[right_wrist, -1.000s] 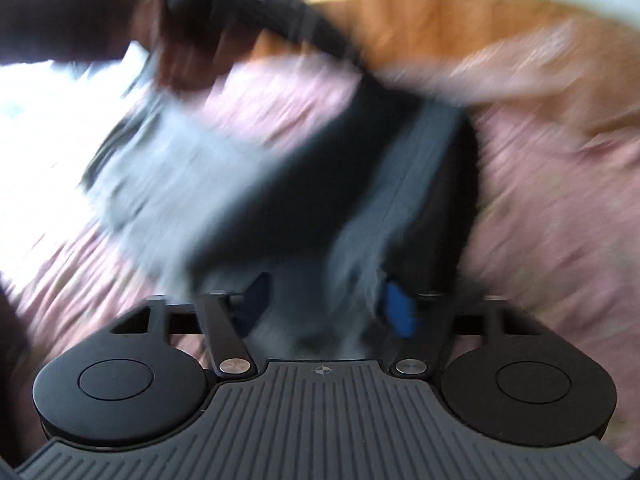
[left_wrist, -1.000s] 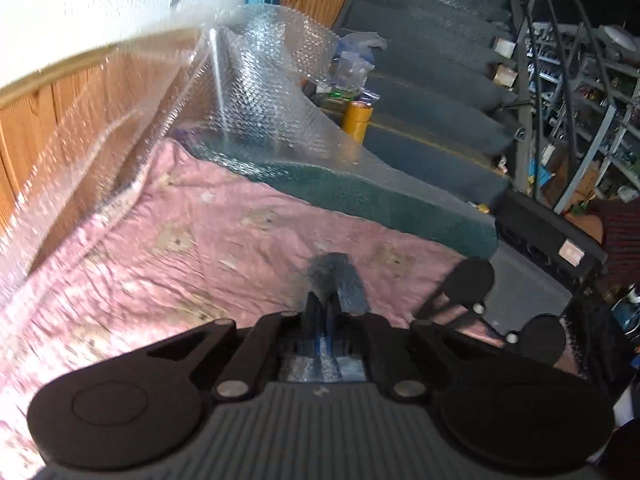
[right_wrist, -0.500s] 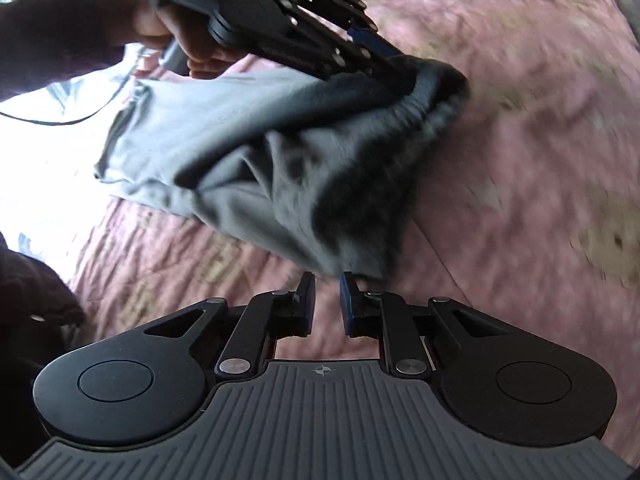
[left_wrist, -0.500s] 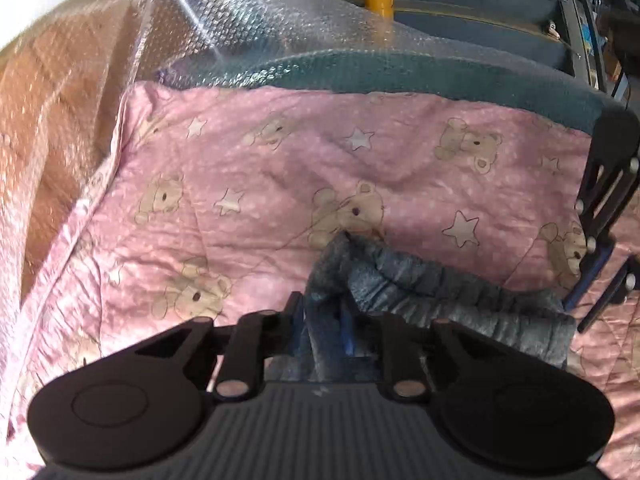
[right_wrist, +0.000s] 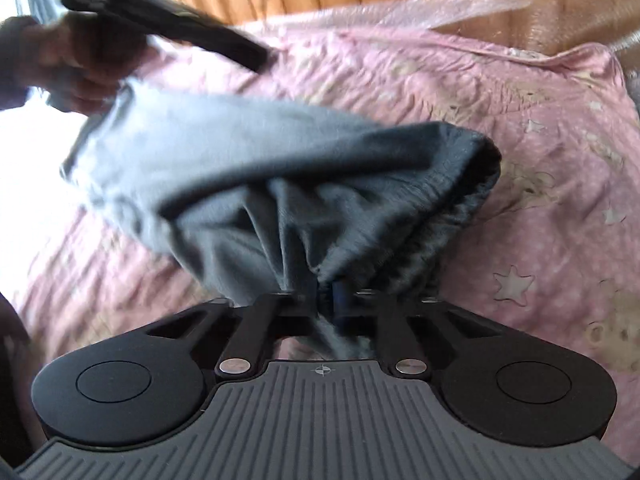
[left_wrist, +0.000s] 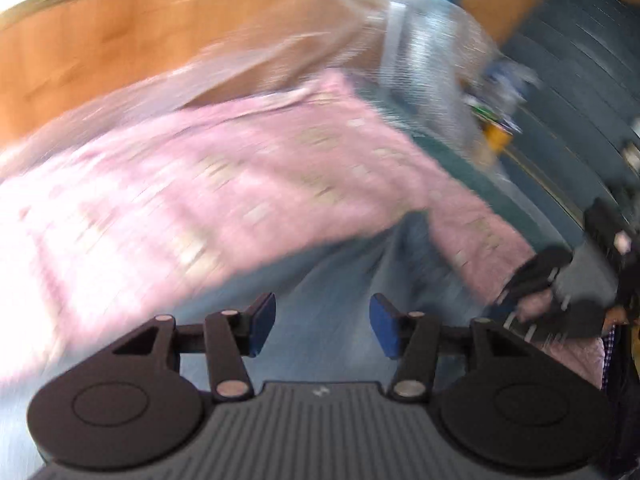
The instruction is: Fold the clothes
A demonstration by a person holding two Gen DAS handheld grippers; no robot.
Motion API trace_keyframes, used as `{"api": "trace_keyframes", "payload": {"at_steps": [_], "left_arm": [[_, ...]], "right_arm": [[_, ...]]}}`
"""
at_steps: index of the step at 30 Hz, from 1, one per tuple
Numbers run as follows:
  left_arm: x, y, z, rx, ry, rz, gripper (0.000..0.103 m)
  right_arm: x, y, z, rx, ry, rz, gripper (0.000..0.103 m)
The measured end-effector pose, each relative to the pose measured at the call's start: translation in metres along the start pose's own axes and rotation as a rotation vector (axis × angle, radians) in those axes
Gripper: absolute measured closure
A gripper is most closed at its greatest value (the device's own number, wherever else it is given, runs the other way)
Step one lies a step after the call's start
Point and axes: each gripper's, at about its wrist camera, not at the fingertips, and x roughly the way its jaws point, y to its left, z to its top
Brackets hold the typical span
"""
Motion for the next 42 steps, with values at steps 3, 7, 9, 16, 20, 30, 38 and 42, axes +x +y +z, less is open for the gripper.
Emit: {"api": "trace_keyframes", "payload": {"at_steps": [3, 7, 9, 16, 20, 30, 38, 42], "left_arm": [[-0.045, 0.033, -0.051, -0.123, 0.013, 0.077, 0.050], [-0.082, 0.074, -0.121, -0.257, 0.072, 0.230, 0.051], [-0.084, 0.089, -0.150, -0.305, 0.128, 0.323, 0.052], [-0.116, 0.107, -0.176, -0.479, 0.040, 0.388, 0.054], [-0.122, 0.103, -0.186, -0.497, 0.087, 0.446, 0.053], [-0.232, 0.137, -0.241, -0.753, -0.008, 0.514, 0.053], [-0.328, 0.234, -0.305, -1.023, -0.181, 0.560, 0.050], [-0.353, 0.299, -0.326, -1.049, -0.251, 0.526, 0.048]], "right_arm": [[0.002, -0.005, 0.003, -0.013, 0.037, 0.007, 0.101], [0.007, -0.012, 0.006, -0.036, 0.098, 0.010, 0.101], [0.019, -0.012, 0.004, -0.067, 0.172, -0.008, 0.101], [0.000, 0.013, 0.032, -0.112, 0.027, -0.200, 0.036], [0.013, 0.046, 0.048, -0.072, -0.104, -0.242, 0.042], [0.052, 0.070, 0.000, 0.014, -0.030, -0.530, 0.052], [0.043, 0.149, -0.014, 0.114, -0.110, -0.580, 0.039], [0.075, 0.217, -0.008, 0.078, -0.085, -0.609, 0.038]]}}
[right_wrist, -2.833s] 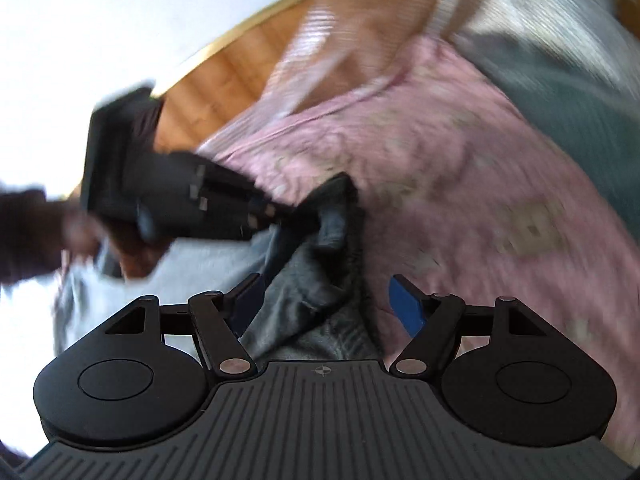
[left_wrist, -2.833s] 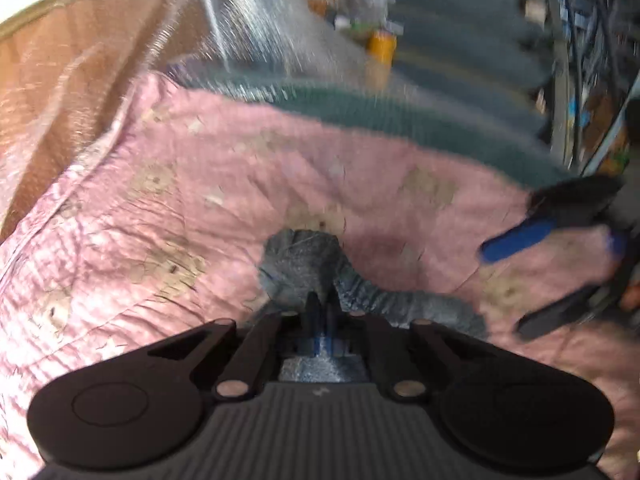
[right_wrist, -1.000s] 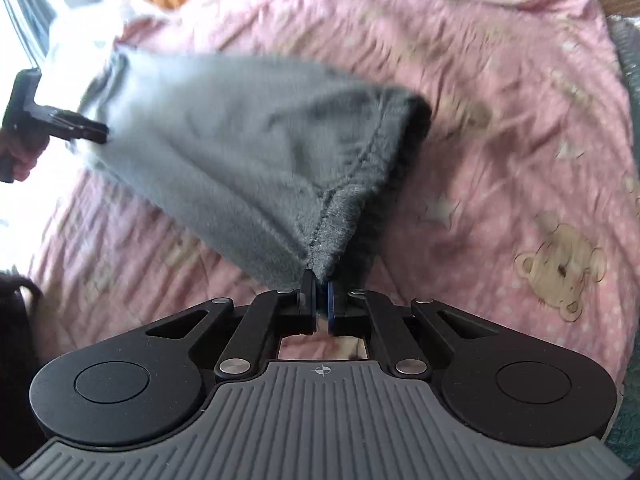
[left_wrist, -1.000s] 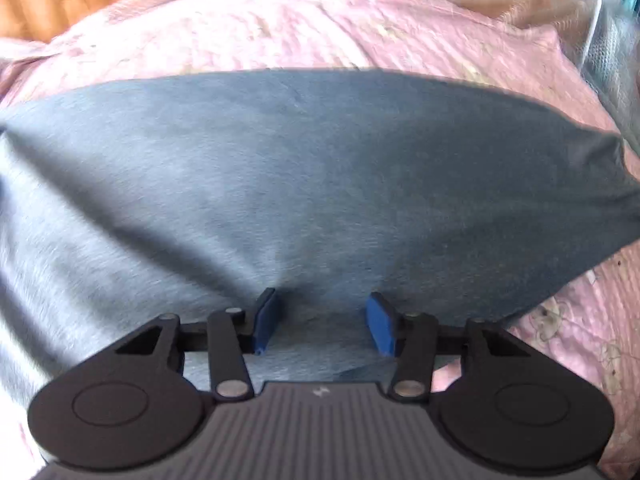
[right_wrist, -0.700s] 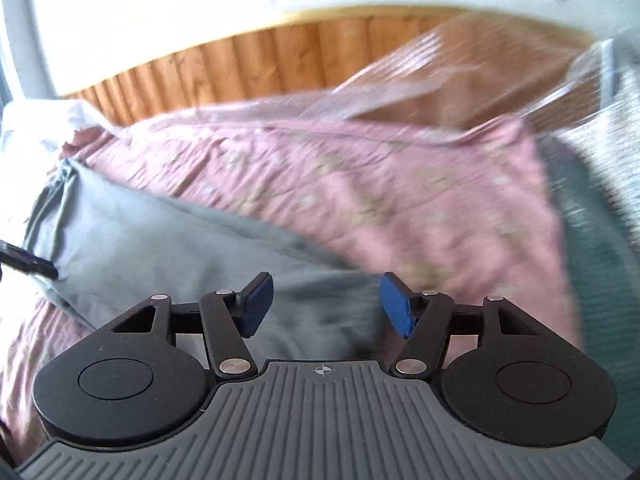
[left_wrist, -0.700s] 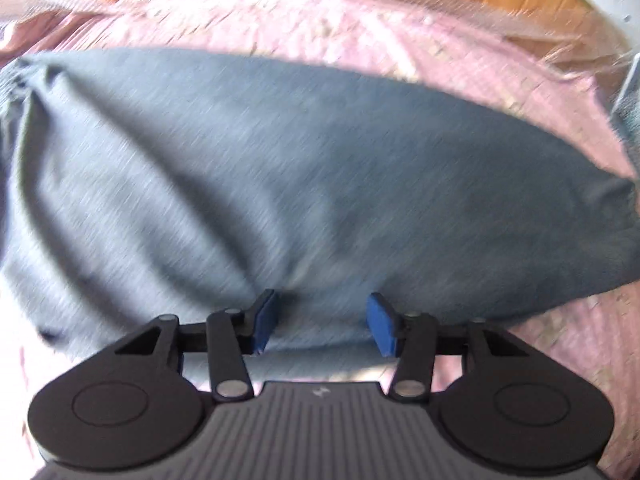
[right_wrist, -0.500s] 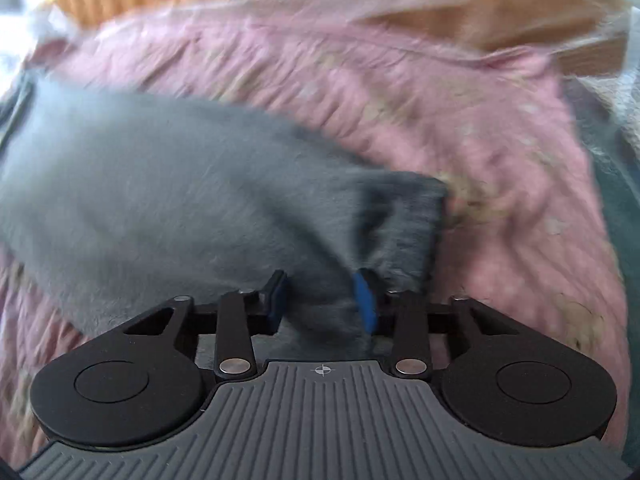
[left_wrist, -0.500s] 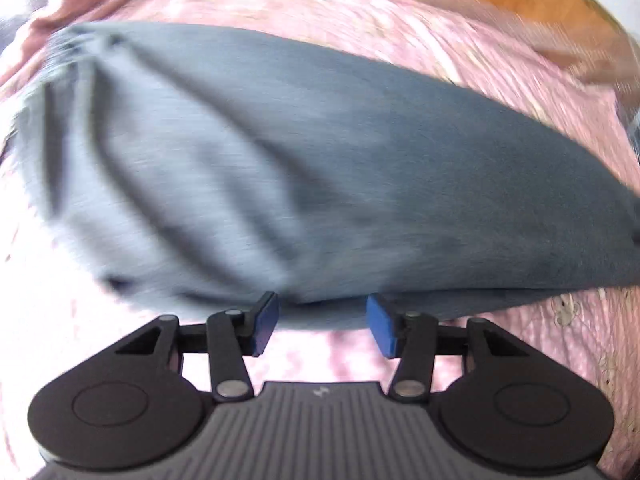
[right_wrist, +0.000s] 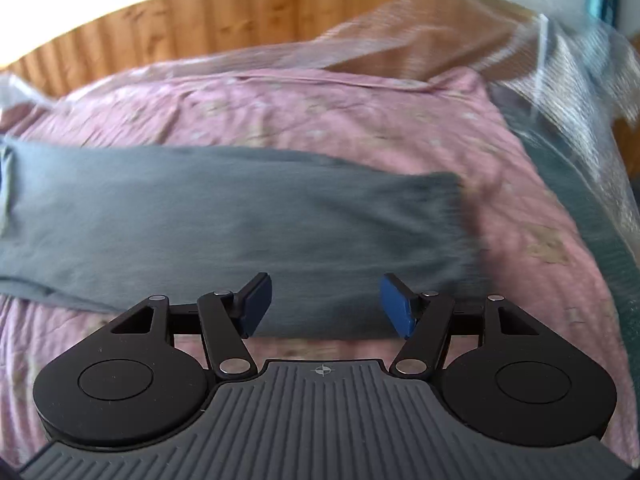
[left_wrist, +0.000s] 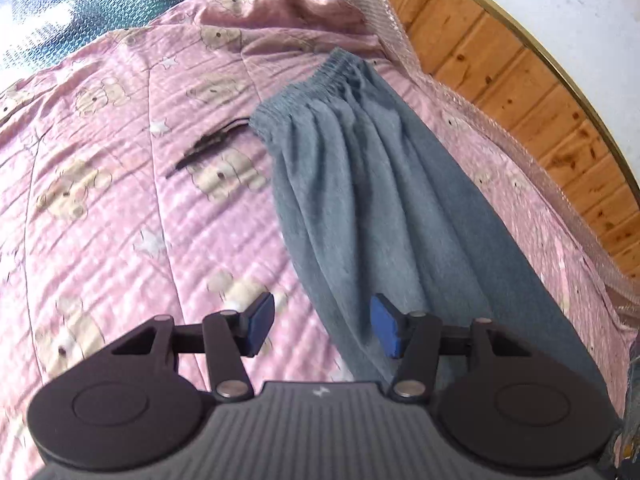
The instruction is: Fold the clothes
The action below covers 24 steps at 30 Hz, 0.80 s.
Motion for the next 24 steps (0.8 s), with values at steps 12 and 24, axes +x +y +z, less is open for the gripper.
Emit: {"api": "trace_keyframes", "payload": {"at_steps": [12, 24], "left_arm": [[0.090, 0.083, 0.108, -0.131, 0.020, -0.239, 0.045], [0.116, -0.018, 0.126, 0.246, 0.055, -0.427, 0.044]], "right_arm": [[-0.031, 0.302, 0.002, -0.327, 0.002, 0.169, 0.015], [0.013, 0.550, 0.037, -0.704, -0.049, 0.380, 0.013]]}}
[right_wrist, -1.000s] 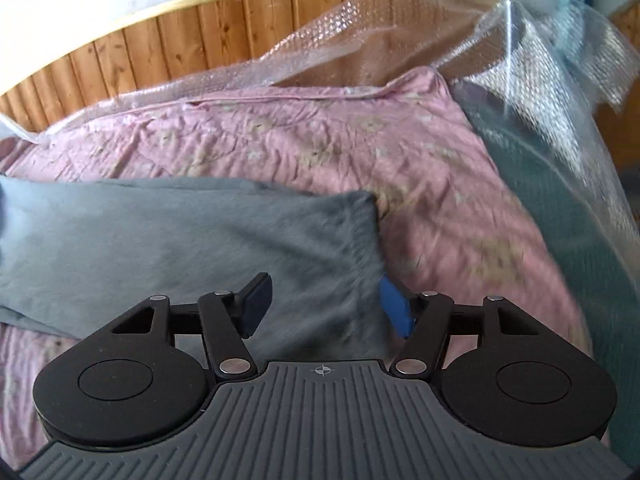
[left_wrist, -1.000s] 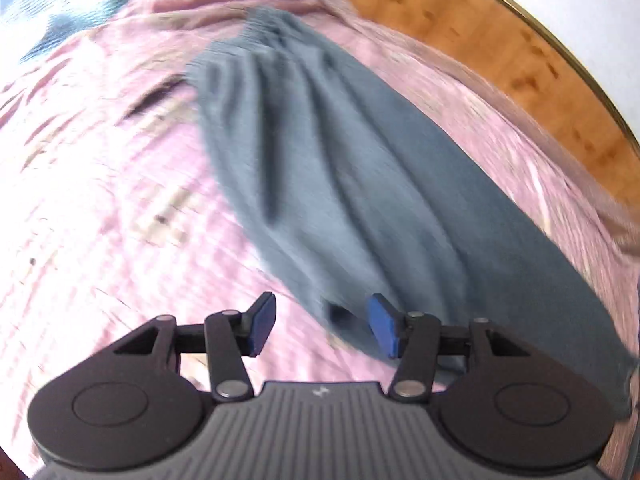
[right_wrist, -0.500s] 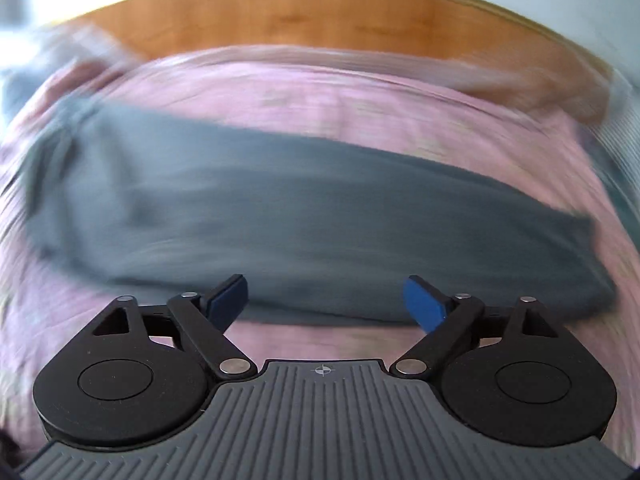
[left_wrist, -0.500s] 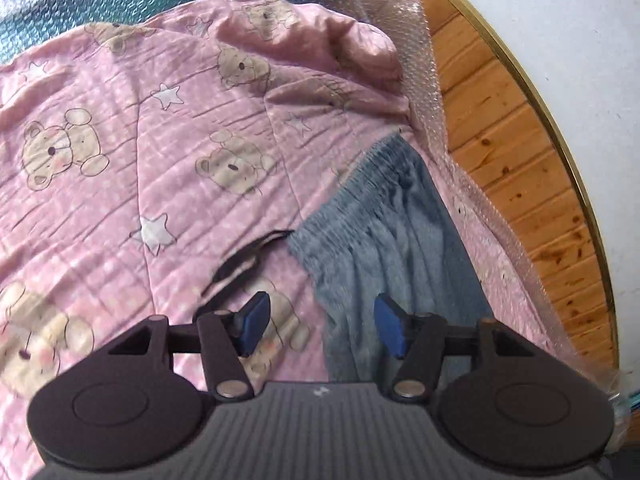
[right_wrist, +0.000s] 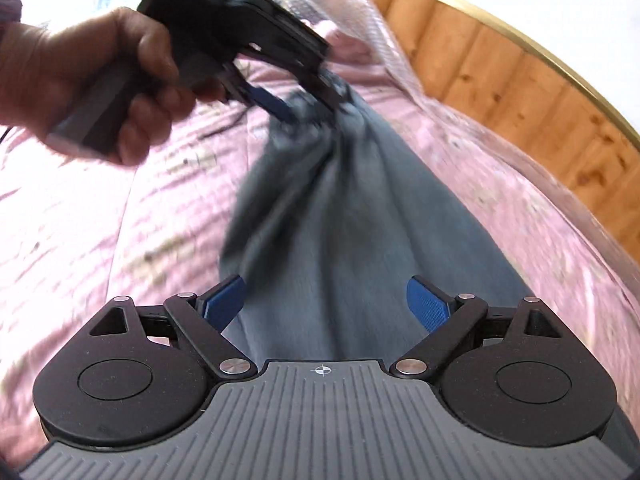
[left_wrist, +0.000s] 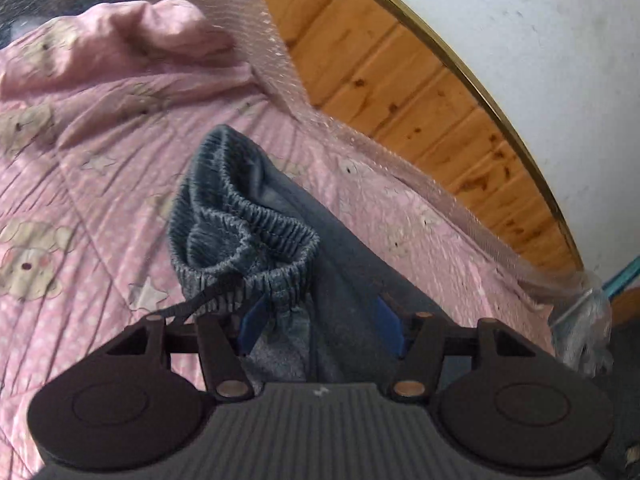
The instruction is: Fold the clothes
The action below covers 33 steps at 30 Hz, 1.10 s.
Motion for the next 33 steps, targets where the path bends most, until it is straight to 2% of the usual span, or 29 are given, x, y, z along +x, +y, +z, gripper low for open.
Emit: {"api": "trace_keyframes", "payload": {"at_steps": [3, 5, 8, 9, 15, 17, 21, 26, 28, 31, 33], "left_arm": [[0.008, -0.007, 0.001, 0.055, 0.047, -0.026, 0.045], [0.008, -0.008, 0.002, 0.085, 0.062, -0.025, 0.045], [0.006, -0.005, 0.005, 0.126, 0.086, -0.018, 0.045], [0.004, -0.004, 0.006, 0.140, 0.092, -0.010, 0.045], [-0.032, 0.016, 0.008, 0.254, 0.071, 0.059, 0.043], [-0.038, 0.032, 0.009, 0.241, 0.073, 0.097, 0.038], [-0.040, 0.063, 0.016, 0.187, 0.088, 0.150, 0.038], [-0.047, 0.087, 0.030, 0.145, 0.058, 0.085, 0.038], [-0.043, 0.091, 0.035, 0.144, 0.060, 0.050, 0.037], [-0.029, 0.089, 0.042, 0.180, 0.077, 0.027, 0.037], [-0.022, 0.085, 0.047, 0.199, 0.087, -0.006, 0.037]], "right_arm": [[0.038, 0.011, 0.029, -0.004, 0.005, 0.041, 0.013], [0.061, 0.016, 0.040, 0.001, 0.028, 0.065, 0.019], [0.086, 0.019, 0.044, 0.008, 0.094, 0.068, 0.044], [0.093, 0.018, 0.042, 0.014, 0.120, 0.060, 0.057], [0.089, -0.019, 0.015, 0.225, 0.099, 0.117, 0.057], [0.087, -0.028, 0.009, 0.245, 0.092, 0.121, 0.057], [0.089, -0.048, 0.007, 0.294, 0.114, 0.132, 0.056], [0.097, -0.073, 0.008, 0.393, 0.143, 0.190, 0.060], [0.098, -0.083, 0.006, 0.443, 0.148, 0.212, 0.067], [0.098, -0.089, 0.003, 0.470, 0.148, 0.230, 0.074], [0.099, -0.092, 0.002, 0.482, 0.147, 0.241, 0.074]]}}
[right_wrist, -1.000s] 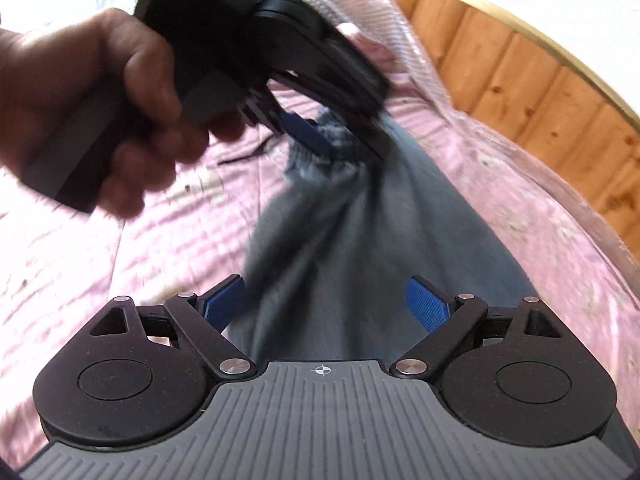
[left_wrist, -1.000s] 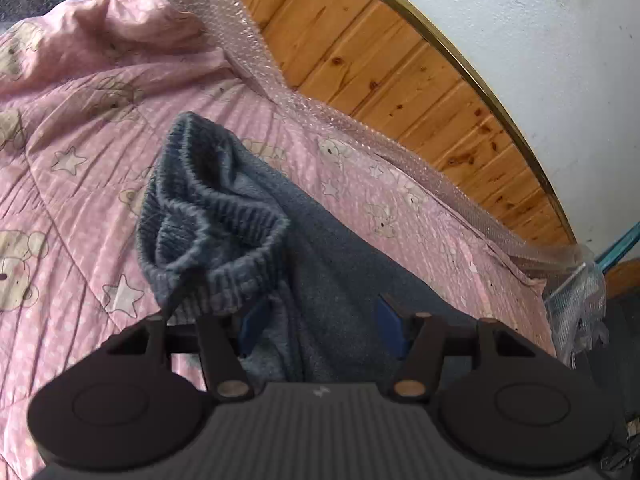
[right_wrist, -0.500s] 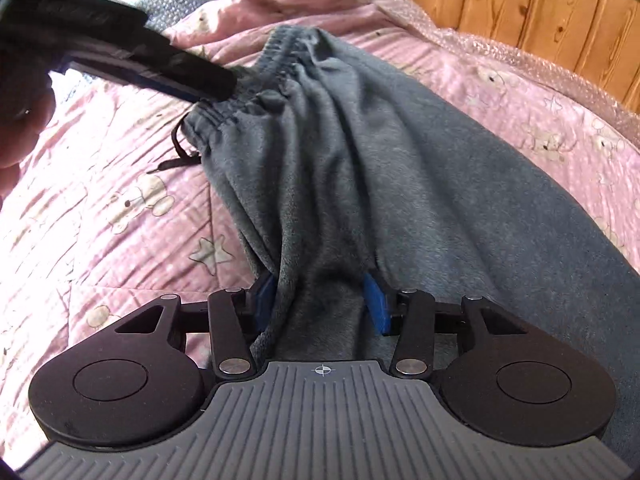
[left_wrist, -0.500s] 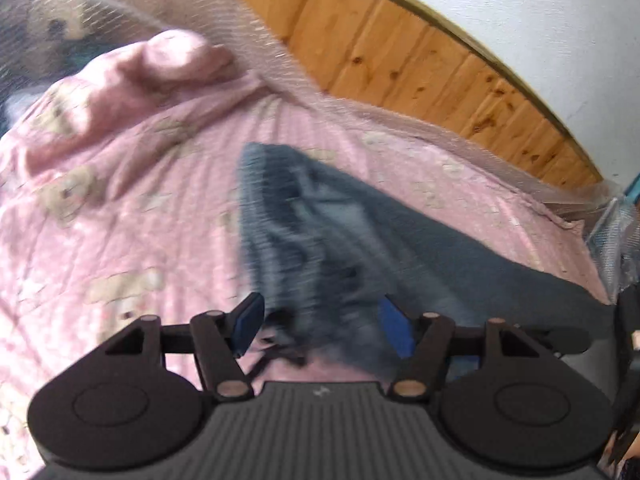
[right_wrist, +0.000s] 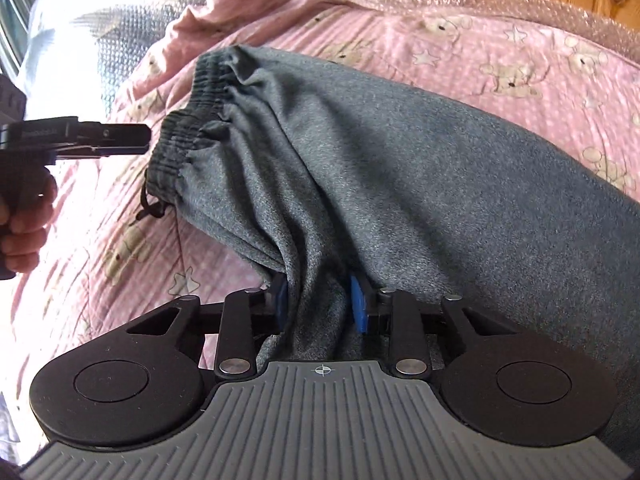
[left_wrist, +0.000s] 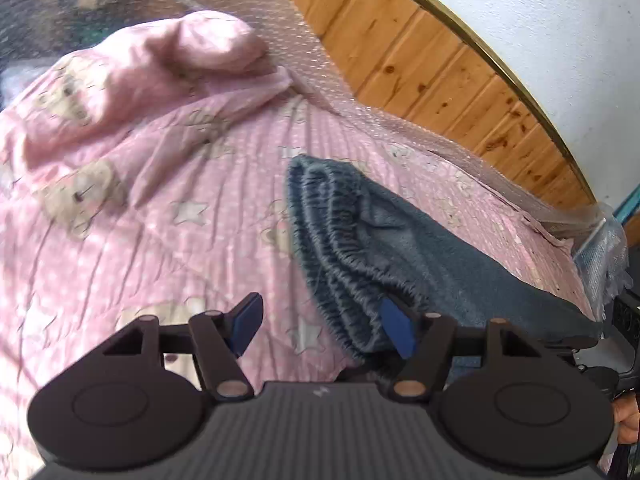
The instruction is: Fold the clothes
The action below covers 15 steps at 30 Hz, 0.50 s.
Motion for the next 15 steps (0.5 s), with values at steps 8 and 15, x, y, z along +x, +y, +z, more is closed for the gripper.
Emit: {"api": "trace_keyframes", "payload": {"at_steps": [8, 15], "left_arm": [[0.020, -0.014, -0.002, -0.009, 0.049, -0.226, 0.031], [0.043, -0.016, -0.013, -0.049, 0.063, -0.198, 0.038]], "right_arm": [[-0.001, -0.016, 0.002, 0.059, 0.009, 0.065, 0.075], [-0.001, -0.006, 0.006, -0.007, 0.029, 0.101, 0.058]]}}
